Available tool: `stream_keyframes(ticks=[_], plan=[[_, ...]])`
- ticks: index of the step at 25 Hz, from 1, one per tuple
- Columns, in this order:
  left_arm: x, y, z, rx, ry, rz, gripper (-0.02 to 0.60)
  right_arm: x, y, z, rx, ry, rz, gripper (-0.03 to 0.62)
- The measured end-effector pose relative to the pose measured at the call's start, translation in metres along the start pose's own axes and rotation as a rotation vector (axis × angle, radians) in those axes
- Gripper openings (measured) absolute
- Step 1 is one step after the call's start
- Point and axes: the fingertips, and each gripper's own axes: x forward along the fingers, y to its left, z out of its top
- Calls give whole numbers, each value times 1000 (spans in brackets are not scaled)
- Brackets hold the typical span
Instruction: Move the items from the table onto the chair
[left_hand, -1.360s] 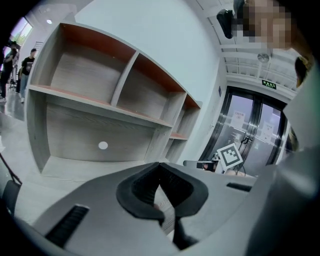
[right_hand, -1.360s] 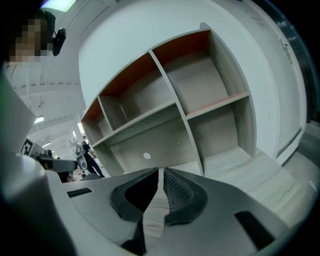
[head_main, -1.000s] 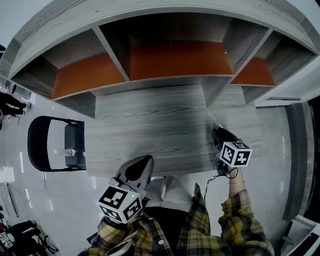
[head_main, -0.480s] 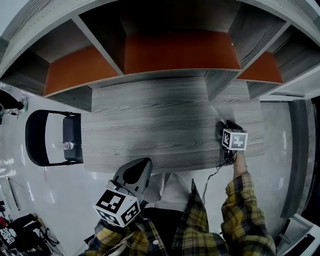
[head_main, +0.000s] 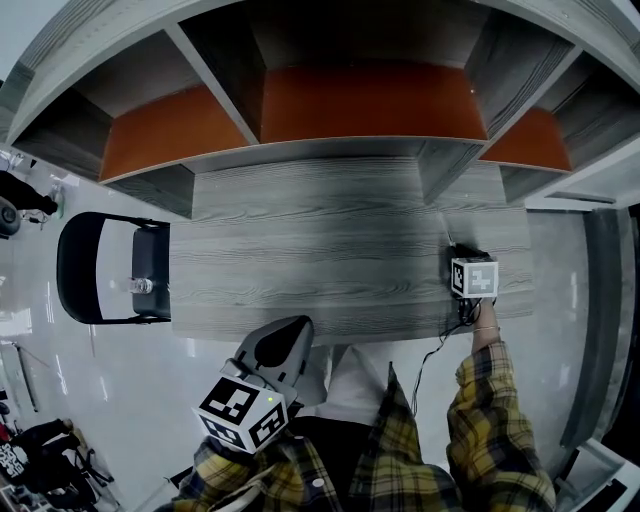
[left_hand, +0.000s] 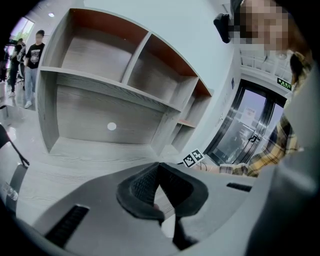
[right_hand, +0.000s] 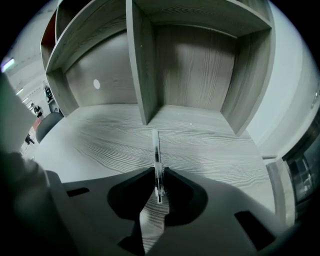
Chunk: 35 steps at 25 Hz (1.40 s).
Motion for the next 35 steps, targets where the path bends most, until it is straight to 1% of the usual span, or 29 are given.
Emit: stream_keyframes(ticks=[2, 6, 8, 11, 17, 22, 25, 29, 35], plan=[[1, -5, -1, 2, -4, -8, 3, -1, 1, -2, 37, 10, 28, 66], [6, -13, -1, 5, -15, -20, 3, -12, 16, -7, 208, -28, 149, 64], [8, -15, 0, 5, -21, -26, 3, -23, 30, -9, 247, -55, 204, 64], [12, -19, 0, 0, -29, -35, 3, -42, 56, -9, 264, -87, 289, 64], [8, -15, 5, -21, -58, -26, 3, -78, 121, -8, 214, -114, 428, 64], [-19, 11, 0, -56, -96, 19, 3, -95, 181, 0, 143, -115, 505, 64], [-45, 35, -4, -89, -136, 60, 3, -96, 224, 9, 102, -108, 551, 64], [-86, 76, -10, -123, -174, 94, 3, -97, 289, 20, 62, -103, 586, 64], [-160, 155, -17, -154, -218, 127, 3, -101, 409, 43, -1, -108, 633, 64]])
